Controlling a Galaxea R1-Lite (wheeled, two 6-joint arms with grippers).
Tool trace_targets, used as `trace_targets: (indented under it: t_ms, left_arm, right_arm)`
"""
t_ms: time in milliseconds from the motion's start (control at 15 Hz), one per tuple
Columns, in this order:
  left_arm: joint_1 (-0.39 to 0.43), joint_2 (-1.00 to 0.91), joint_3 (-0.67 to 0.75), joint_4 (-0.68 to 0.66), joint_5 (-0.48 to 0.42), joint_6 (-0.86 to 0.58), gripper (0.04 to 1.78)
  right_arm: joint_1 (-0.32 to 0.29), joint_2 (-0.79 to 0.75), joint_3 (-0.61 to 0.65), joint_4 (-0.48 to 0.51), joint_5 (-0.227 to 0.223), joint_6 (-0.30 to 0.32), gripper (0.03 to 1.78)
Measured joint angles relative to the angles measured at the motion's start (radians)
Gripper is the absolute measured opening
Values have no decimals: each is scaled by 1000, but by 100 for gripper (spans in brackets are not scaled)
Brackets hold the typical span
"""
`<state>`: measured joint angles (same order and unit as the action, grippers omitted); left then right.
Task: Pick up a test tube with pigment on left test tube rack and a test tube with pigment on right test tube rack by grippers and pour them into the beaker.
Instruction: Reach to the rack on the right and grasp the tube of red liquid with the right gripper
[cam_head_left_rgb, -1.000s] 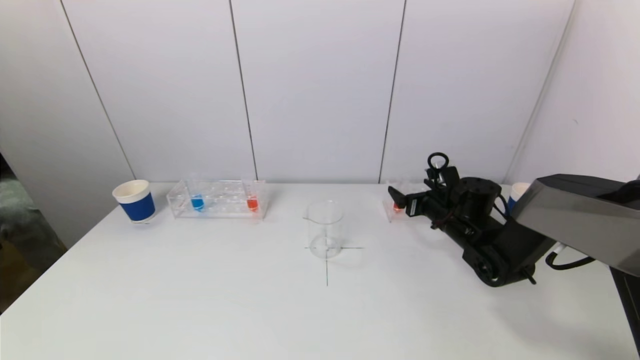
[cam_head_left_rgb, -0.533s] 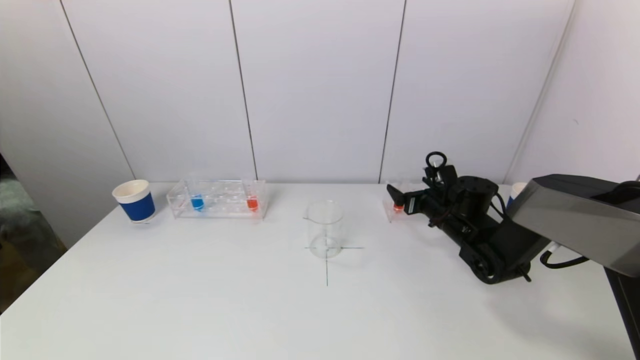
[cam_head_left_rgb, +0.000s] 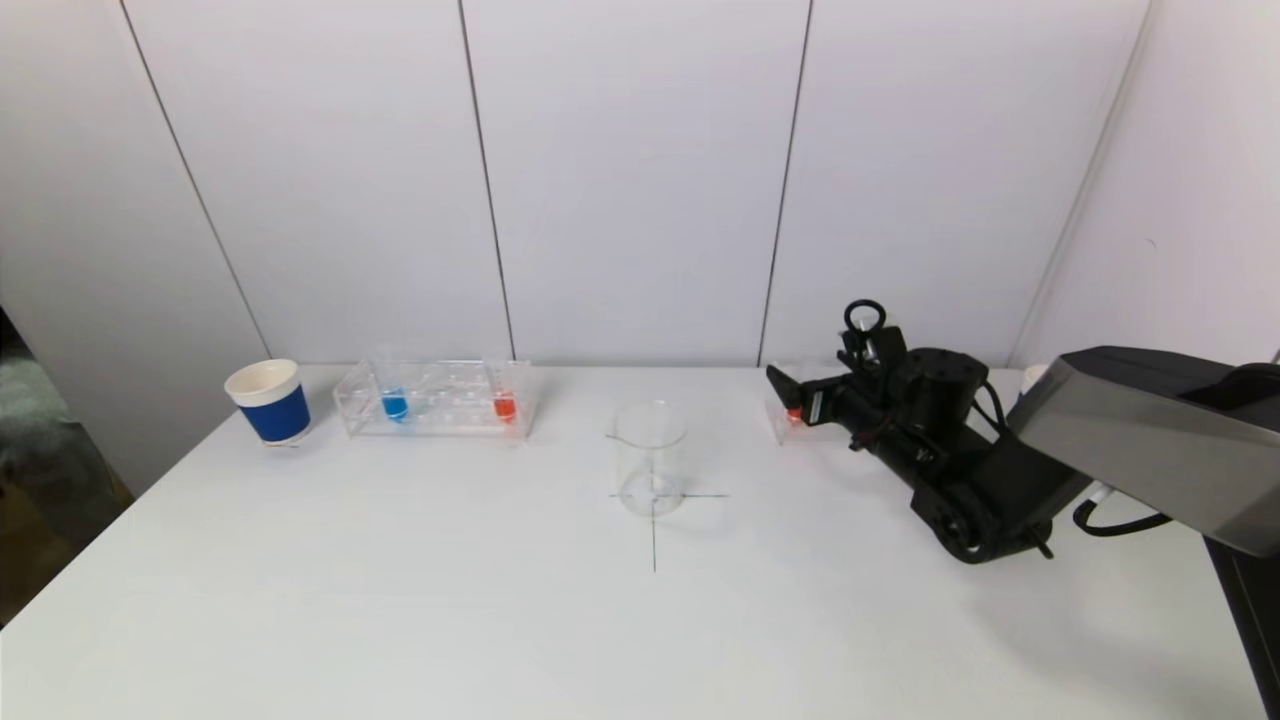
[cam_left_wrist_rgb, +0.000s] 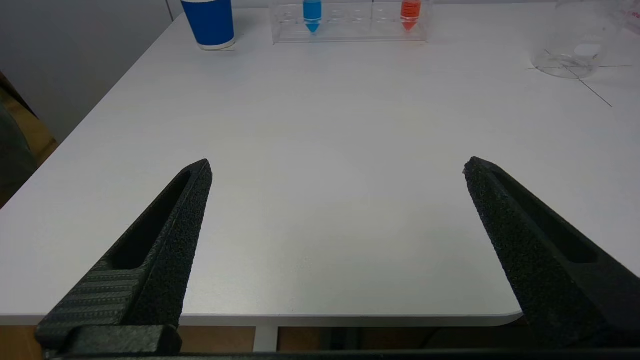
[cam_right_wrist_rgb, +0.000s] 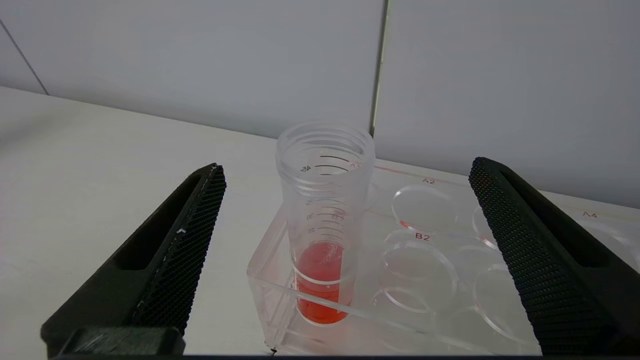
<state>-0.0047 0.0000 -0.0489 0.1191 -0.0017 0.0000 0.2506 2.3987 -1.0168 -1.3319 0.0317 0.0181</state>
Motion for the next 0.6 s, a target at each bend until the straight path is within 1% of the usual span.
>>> trace_targets:
  t_ms: [600]
  left_arm:
    - [0, 0, 0, 0, 0, 0, 176]
  right_arm:
    - [2, 10, -11, -2, 0, 0, 177]
